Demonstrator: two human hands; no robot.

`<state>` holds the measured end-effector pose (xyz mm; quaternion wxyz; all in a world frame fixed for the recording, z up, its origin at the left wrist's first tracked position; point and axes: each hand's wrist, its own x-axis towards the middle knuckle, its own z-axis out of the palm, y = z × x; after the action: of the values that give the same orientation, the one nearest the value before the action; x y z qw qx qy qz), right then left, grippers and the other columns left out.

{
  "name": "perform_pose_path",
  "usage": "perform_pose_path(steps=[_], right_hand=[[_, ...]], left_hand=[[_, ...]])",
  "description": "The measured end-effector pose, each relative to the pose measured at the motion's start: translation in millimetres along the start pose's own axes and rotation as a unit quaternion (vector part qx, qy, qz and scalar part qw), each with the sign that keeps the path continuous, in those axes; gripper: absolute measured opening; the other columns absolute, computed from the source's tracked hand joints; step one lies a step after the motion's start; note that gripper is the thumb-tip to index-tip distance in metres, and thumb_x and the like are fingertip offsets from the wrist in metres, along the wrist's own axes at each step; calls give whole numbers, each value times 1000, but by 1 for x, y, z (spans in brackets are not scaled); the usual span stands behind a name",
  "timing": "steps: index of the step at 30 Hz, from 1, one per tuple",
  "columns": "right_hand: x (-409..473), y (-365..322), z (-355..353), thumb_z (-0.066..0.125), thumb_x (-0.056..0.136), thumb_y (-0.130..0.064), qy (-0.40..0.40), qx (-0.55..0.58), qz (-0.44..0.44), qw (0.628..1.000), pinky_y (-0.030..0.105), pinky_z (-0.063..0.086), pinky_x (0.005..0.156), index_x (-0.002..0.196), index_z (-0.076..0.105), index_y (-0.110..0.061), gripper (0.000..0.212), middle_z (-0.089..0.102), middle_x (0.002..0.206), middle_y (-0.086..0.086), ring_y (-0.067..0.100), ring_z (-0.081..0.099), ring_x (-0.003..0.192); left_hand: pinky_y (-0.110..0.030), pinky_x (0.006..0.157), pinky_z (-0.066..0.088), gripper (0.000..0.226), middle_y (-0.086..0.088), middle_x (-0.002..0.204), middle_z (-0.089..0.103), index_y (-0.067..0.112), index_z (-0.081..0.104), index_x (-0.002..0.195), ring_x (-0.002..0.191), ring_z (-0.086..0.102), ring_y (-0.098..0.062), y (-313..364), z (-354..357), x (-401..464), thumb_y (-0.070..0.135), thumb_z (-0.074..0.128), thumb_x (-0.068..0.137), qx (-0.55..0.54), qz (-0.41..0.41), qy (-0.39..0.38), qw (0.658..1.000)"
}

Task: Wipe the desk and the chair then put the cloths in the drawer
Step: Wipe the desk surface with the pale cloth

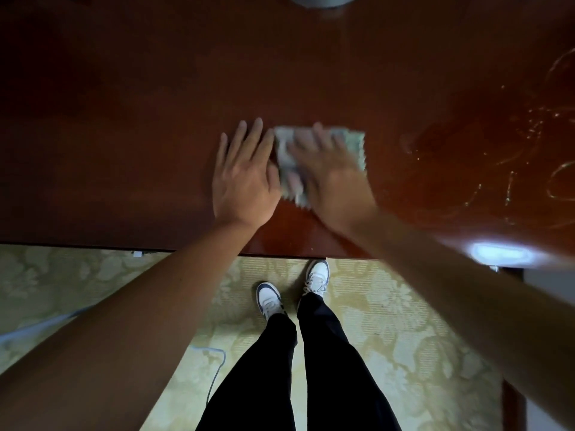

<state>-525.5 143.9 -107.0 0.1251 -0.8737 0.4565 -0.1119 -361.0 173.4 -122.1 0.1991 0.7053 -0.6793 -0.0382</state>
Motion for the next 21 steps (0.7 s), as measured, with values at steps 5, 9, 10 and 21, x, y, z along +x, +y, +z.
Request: perform_pose_path(steps=[5, 9, 10, 21], right_hand=[[-95, -36, 2, 59, 85, -6, -55, 46, -92, 993, 48, 20, 120, 143, 48, -9, 59, 43, 152, 7, 32, 30, 145], [-60, 7, -24, 61, 78, 7, -30, 74, -15, 997, 52, 26, 118, 146, 44, -9, 72, 40, 153, 10, 33, 29, 145], [-44, 25, -34, 57, 78, 8, -17, 71, 20, 997, 53, 26, 117, 147, 42, -8, 72, 39, 153, 12, 34, 29, 145], [-17, 125, -47, 31, 99, -20, 28, 29, 181, 983, 45, 12, 122, 145, 40, -1, 51, 38, 152, 20, 39, 24, 145]], left_hand=[[-51, 119, 27, 49, -11, 147, 52, 8, 59, 136, 142, 41, -30, 1, -1, 0, 18, 40, 92, -12, 0, 4, 1000], [-56, 119, 23, 50, -11, 146, 52, 5, 60, 135, 142, 41, -28, 6, -5, 1, 19, 42, 90, 6, 54, -7, 998], [-57, 119, 22, 50, -13, 146, 52, 3, 60, 134, 142, 41, -29, 8, -4, 1, 18, 43, 89, 13, 83, -10, 996], [-47, 121, 26, 49, -11, 152, 46, 8, 52, 143, 143, 38, -34, 54, 23, 16, 20, 43, 96, -16, 176, -69, 982]])
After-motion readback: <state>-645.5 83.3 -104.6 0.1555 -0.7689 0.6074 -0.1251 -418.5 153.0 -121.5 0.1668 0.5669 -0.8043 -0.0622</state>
